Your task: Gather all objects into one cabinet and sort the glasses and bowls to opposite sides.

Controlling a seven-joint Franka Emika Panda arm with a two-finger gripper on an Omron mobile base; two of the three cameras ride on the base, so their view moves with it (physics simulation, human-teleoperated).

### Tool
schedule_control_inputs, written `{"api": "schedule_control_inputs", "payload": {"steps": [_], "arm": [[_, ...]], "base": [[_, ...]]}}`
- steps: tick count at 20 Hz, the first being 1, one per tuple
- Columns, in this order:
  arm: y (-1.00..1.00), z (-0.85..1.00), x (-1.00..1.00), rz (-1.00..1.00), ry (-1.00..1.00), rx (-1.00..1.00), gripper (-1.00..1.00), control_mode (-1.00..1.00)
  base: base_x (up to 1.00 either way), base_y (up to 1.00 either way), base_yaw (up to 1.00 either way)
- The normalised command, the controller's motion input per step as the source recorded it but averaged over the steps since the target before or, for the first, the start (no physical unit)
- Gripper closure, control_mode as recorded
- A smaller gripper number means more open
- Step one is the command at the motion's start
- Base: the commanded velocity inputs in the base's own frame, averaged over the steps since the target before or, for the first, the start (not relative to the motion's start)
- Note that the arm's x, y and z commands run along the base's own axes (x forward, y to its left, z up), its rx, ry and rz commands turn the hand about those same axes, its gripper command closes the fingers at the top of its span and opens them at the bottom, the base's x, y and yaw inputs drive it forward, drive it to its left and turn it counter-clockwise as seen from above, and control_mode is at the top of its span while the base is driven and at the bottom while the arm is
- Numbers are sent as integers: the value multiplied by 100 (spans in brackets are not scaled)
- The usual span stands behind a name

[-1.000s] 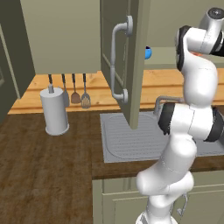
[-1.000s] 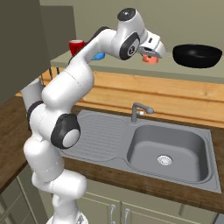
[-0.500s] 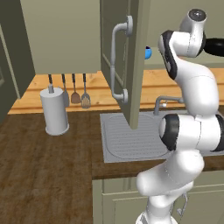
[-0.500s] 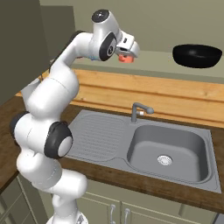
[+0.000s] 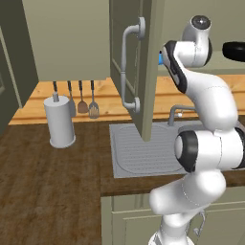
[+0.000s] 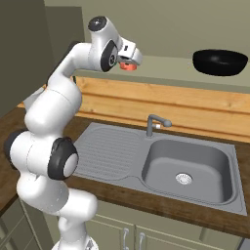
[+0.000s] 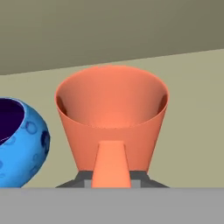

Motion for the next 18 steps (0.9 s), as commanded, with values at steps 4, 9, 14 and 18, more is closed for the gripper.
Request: {"api": "schedule_control_inputs", "payload": {"steps": [4, 9, 14, 18], "arm": [[5, 0, 37, 3, 0, 0, 100, -100], [30, -8, 16, 2, 0, 0, 100, -100], [12, -12, 22, 2, 0, 0, 100, -100], [2, -23, 28, 2, 0, 0, 100, -100]], "base": [[0, 0, 0], [0, 0, 0], [0, 0, 0], [0, 0, 0]]}}
